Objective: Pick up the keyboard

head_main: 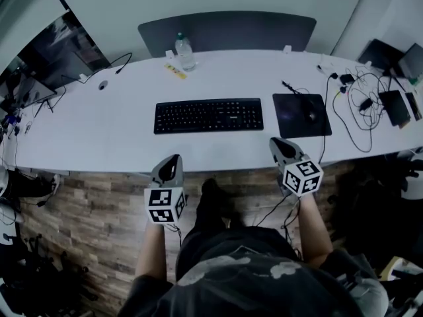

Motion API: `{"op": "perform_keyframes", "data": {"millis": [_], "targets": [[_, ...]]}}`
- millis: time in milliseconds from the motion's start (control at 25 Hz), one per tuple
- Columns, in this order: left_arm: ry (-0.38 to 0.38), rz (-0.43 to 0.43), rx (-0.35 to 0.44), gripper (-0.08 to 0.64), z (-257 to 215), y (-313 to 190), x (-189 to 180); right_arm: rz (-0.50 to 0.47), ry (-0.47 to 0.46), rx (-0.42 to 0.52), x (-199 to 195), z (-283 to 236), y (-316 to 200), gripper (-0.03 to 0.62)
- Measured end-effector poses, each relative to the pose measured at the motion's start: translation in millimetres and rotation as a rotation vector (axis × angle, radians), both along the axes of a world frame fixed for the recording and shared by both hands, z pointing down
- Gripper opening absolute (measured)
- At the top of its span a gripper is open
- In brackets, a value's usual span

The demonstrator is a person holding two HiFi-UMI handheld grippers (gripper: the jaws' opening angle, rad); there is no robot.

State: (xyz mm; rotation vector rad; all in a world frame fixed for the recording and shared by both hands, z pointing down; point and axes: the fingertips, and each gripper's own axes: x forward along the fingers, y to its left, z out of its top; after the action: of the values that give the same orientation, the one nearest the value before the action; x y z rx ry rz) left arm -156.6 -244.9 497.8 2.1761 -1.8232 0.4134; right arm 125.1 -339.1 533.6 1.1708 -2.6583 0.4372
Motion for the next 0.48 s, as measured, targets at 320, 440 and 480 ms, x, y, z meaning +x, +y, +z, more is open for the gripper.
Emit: {"op": "perform_keyframes", "data": {"millis": [320, 440, 480], "targets": [[0.096, 0.189, -0.092, 0.279, 17.3, -75.3, -14.0, 0.01, 0.021, -0.038, -45.3, 10.6, -63.7, 0.001], [0.034, 0.235, -0.133, 0.384, 29.0, -98.5, -23.7, 0.018, 0.014, -0.048, -63.2, 7.8, -87.1, 0.0], [-0.004, 0.257, -0.152, 0.408, 34.7, -104.1, -26.6, 0.017, 0.013, -0.048, -69.0, 6.1, -93.3, 0.0]]}}
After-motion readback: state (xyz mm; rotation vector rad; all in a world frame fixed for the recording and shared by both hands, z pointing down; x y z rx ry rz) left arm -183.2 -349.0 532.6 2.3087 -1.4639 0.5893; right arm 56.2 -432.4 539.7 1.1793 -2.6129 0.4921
